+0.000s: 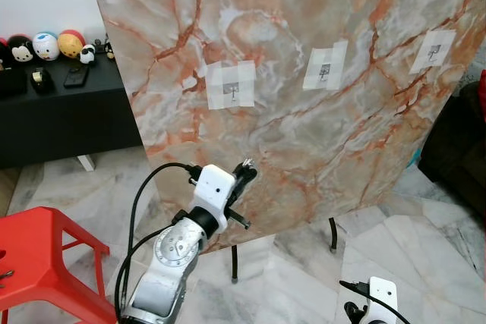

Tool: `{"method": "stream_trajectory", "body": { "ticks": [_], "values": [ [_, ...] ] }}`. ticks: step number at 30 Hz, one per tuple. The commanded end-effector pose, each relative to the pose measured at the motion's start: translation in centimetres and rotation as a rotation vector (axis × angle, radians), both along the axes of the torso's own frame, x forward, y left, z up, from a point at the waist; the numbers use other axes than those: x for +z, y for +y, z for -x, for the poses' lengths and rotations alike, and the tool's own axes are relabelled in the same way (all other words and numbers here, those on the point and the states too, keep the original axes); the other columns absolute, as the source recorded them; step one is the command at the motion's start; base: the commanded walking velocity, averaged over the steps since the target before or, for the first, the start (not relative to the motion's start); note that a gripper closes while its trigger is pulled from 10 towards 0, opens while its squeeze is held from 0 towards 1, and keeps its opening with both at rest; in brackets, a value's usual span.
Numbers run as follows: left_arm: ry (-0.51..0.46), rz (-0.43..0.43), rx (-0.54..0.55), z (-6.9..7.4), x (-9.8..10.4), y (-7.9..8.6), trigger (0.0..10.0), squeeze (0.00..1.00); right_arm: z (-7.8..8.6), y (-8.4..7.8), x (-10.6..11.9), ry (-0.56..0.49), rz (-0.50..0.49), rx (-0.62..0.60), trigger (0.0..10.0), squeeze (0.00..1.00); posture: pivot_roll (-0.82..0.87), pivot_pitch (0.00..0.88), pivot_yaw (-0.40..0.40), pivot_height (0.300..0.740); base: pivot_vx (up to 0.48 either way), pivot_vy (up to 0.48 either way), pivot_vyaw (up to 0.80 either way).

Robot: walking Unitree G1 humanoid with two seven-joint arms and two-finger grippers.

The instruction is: Hang keys on a hook

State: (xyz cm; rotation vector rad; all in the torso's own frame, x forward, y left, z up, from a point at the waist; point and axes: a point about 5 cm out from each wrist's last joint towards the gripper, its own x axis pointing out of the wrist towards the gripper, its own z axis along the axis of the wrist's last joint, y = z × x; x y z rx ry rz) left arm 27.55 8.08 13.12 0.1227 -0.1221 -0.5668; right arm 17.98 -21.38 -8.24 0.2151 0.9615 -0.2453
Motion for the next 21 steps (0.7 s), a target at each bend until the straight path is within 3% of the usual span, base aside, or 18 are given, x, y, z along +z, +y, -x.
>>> {"method": "stream_trajectory", "body": {
  "ticks": [1,5,14,21],
  "values": [
    [0.002,-0.007,0.003,-0.4,0.2,-0.3,10.0,0.0,-0.2,-0.4,0.2,-0.005,0.012,-0.005,10.0,0.0,0.09,0.0,-0.06,0.74,0.0,0.0,0.0],
    [-0.004,-0.01,0.034,-0.8,0.2,-0.2,10.0,0.0,-0.2,-0.4,0.2,-0.007,0.011,-0.01,10.0,0.0,0.09,0.0,-0.058,0.74,0.0,0.0,0.0],
    [-0.014,0.001,0.155,-1.3,0.5,1.7,10.0,0.0,-0.1,-0.4,0.2,-0.009,0.012,-0.01,10.0,0.0,0.09,0.0,-0.059,0.74,0.0,0.0,0.0],
    [-0.014,-0.006,0.164,-1.4,0.3,2.1,10.0,0.0,-0.1,-0.4,0.1,-0.005,0.016,-0.003,10.0,0.0,0.09,0.0,-0.062,0.74,0.0,0.0,0.0]
  ]
}}
